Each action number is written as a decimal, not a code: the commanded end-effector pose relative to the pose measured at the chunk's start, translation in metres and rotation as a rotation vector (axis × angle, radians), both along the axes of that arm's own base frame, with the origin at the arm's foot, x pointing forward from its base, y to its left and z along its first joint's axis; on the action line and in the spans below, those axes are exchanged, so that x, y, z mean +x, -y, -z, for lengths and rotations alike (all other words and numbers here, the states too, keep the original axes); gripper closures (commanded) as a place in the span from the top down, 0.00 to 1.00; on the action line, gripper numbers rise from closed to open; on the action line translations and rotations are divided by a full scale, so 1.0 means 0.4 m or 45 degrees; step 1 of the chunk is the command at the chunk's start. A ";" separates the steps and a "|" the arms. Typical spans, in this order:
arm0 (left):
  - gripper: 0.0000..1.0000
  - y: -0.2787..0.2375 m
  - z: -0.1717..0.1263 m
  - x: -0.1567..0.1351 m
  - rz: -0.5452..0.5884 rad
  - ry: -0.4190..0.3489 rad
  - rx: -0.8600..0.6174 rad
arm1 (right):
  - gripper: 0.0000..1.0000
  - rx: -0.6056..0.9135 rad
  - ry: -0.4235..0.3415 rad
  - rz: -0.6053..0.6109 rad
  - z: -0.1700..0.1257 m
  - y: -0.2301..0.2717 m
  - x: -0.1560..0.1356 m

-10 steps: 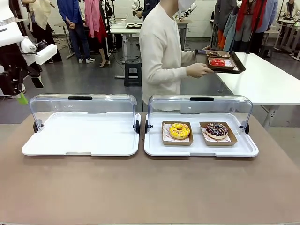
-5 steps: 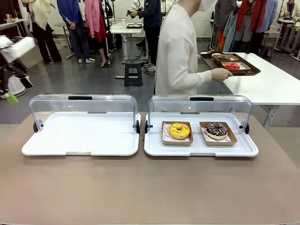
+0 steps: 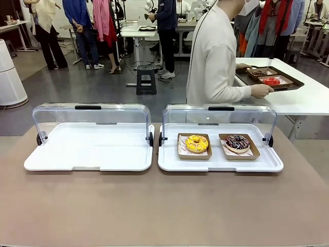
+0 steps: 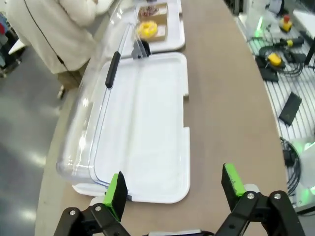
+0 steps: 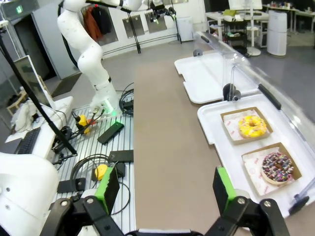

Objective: Provide the desired donut to the person.
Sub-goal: Place the picked Paper togo box onto the Handle tray extended by the person.

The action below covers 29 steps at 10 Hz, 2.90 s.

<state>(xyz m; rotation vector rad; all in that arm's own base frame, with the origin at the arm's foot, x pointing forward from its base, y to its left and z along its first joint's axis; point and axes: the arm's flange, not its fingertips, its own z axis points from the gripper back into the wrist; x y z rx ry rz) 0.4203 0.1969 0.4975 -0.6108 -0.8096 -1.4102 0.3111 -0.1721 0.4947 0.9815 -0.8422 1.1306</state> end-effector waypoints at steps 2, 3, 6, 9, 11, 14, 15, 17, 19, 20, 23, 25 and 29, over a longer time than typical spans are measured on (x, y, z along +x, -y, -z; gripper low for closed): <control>1.00 -0.129 0.056 0.046 0.055 0.011 -0.170 | 1.00 0.014 0.011 -0.008 -0.001 0.000 0.002; 1.00 -0.158 0.070 0.051 0.060 0.010 -0.196 | 1.00 0.014 0.011 -0.008 -0.001 0.000 0.002; 1.00 -0.211 0.122 0.049 0.063 0.030 -0.276 | 1.00 0.014 0.011 -0.008 -0.001 0.000 0.002; 1.00 -0.200 0.138 0.044 0.133 0.183 -0.319 | 1.00 0.014 0.011 -0.008 -0.001 0.000 0.002; 1.00 -0.195 0.133 0.049 0.183 0.255 -0.334 | 1.00 0.014 0.011 -0.008 -0.001 0.000 0.002; 1.00 -0.195 0.140 0.047 0.170 0.244 -0.338 | 1.00 0.014 0.011 -0.008 -0.001 0.000 0.002; 1.00 -0.187 0.130 0.050 0.181 0.221 -0.303 | 1.00 0.014 0.011 -0.008 -0.001 0.000 0.002; 1.00 -0.187 0.130 0.050 0.181 0.221 -0.303 | 1.00 0.014 0.011 -0.008 -0.001 0.000 0.002; 1.00 -0.187 0.130 0.050 0.181 0.221 -0.303 | 1.00 0.014 0.011 -0.008 -0.001 0.000 0.002; 1.00 -0.187 0.130 0.050 0.181 0.221 -0.303 | 1.00 0.014 0.011 -0.008 -0.001 0.000 0.002; 1.00 -0.187 0.130 0.050 0.181 0.221 -0.303 | 1.00 0.014 0.011 -0.008 -0.001 0.000 0.002; 1.00 -0.187 0.130 0.050 0.181 0.221 -0.303 | 1.00 0.014 0.011 -0.008 -0.001 0.000 0.002; 1.00 -0.187 0.130 0.050 0.181 0.221 -0.303 | 1.00 0.014 0.011 -0.008 -0.001 0.000 0.002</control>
